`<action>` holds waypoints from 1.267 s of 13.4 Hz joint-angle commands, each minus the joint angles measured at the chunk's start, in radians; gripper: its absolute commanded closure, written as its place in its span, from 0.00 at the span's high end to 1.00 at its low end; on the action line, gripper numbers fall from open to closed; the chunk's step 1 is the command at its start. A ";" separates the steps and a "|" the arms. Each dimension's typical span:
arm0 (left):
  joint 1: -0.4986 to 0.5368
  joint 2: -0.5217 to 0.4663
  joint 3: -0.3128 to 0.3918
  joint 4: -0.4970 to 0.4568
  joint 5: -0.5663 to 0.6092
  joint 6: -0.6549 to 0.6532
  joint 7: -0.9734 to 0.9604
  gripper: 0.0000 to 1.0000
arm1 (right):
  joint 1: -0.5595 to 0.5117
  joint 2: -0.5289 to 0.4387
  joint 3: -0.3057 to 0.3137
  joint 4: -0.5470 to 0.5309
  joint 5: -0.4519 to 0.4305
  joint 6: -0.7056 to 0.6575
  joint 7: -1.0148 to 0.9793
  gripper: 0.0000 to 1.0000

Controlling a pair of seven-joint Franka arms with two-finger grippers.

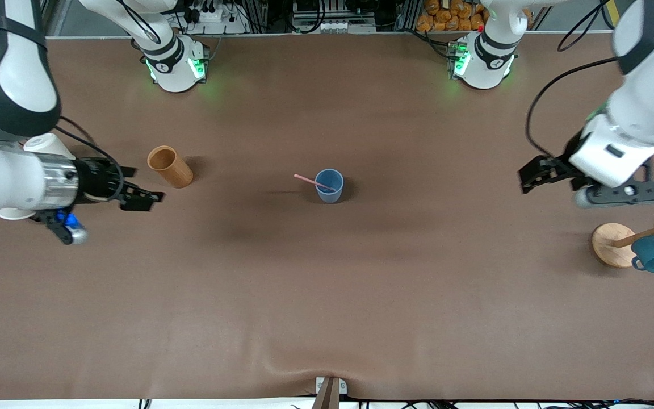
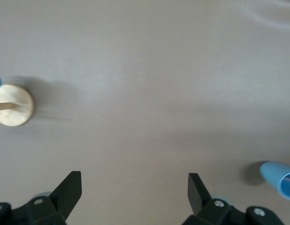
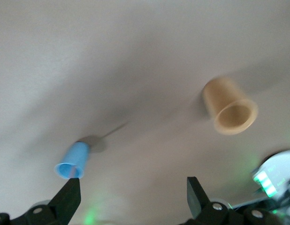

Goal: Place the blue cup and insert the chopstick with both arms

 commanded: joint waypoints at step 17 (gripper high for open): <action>-0.186 -0.260 0.309 -0.249 -0.068 -0.076 0.171 1.00 | -0.023 -0.388 -0.081 -0.312 -0.295 0.169 -0.619 1.00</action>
